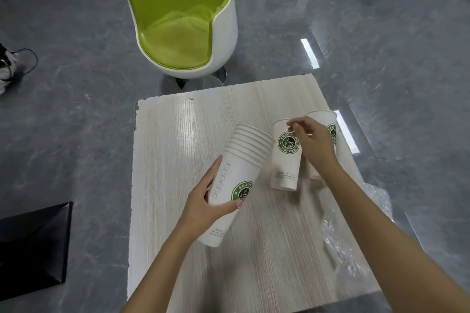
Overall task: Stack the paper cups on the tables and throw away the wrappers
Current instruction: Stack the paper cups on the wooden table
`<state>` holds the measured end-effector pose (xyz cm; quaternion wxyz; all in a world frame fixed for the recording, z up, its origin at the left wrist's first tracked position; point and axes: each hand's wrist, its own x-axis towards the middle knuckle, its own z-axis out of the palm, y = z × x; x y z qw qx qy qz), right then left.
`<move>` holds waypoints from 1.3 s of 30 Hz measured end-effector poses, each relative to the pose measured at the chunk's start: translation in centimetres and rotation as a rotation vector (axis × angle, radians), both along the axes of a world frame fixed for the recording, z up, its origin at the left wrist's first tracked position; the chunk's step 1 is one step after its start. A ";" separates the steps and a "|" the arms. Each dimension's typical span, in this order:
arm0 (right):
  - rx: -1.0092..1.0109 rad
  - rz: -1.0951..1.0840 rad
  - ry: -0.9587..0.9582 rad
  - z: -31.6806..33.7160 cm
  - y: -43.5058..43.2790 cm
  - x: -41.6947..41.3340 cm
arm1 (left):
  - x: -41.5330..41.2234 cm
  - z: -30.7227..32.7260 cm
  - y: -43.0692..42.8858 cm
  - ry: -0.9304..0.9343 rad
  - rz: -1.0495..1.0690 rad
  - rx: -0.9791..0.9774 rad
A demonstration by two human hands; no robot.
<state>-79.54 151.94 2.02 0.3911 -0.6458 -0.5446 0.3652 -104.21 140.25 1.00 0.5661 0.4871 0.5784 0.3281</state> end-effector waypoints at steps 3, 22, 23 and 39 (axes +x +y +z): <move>-0.001 0.017 -0.053 -0.3 1.4 0.6 | 0.3 -0.3 0.7 -0.003 -0.015 -0.009; -0.185 0.245 -0.342 -2.5 7.0 -0.1 | 0.5 -1.6 3.3 0.020 -0.014 -0.054; -0.180 0.247 -0.344 -2.6 7.0 -0.1 | 0.5 -1.7 3.3 0.020 -0.015 -0.056; -0.077 0.202 -0.250 -1.4 6.3 -0.5 | -0.7 -1.8 2.8 0.005 0.002 -0.037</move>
